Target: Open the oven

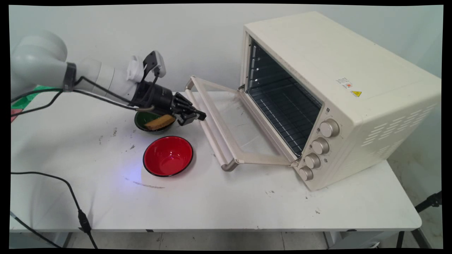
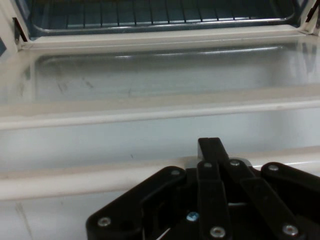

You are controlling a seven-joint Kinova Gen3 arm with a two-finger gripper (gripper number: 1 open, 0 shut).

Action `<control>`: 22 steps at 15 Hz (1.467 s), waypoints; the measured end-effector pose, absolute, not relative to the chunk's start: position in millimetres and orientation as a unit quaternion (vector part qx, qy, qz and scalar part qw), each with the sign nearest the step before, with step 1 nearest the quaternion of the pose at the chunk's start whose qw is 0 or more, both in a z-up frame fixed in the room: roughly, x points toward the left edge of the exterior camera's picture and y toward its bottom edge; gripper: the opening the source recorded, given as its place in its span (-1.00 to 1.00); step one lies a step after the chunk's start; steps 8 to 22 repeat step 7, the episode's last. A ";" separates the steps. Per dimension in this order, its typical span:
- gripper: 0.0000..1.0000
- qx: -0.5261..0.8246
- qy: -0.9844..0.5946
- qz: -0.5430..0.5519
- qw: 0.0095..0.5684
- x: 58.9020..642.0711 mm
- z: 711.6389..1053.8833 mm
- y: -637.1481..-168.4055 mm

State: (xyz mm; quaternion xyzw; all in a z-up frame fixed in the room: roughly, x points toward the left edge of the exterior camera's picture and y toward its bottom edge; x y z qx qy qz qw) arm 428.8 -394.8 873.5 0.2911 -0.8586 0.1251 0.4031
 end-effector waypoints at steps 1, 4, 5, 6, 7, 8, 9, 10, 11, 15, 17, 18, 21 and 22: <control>-1.00 0.291 -0.857 0.126 0.406 431.5 869.9 -392.4; -1.00 0.290 -0.853 0.130 0.413 437.9 862.1 -387.9; -1.00 0.290 -0.852 0.132 0.415 439.9 860.3 -386.7; -1.00 0.290 -0.851 0.133 0.417 441.5 859.0 -385.6; -1.00 0.289 -0.850 0.135 0.419 443.4 857.8 -384.3; -1.00 0.289 -0.850 0.135 0.419 443.4 857.8 -384.3; -1.00 0.289 -0.850 0.135 0.419 443.4 857.8 -384.3; -1.00 0.289 -0.850 0.135 0.419 443.4 857.8 -384.3; -1.00 0.289 -0.850 0.135 0.419 443.4 857.8 -384.3; -1.00 0.289 -0.850 0.135 0.419 443.4 857.8 -384.3; -1.00 0.289 -0.850 0.135 0.419 443.4 857.8 -384.3; -1.00 0.289 -0.850 0.135 0.419 443.4 857.8 -384.3; -1.00 0.289 -0.850 0.135 0.419 443.4 857.8 -384.3; -1.00 0.289 -0.850 0.135 0.419 443.4 857.8 -384.3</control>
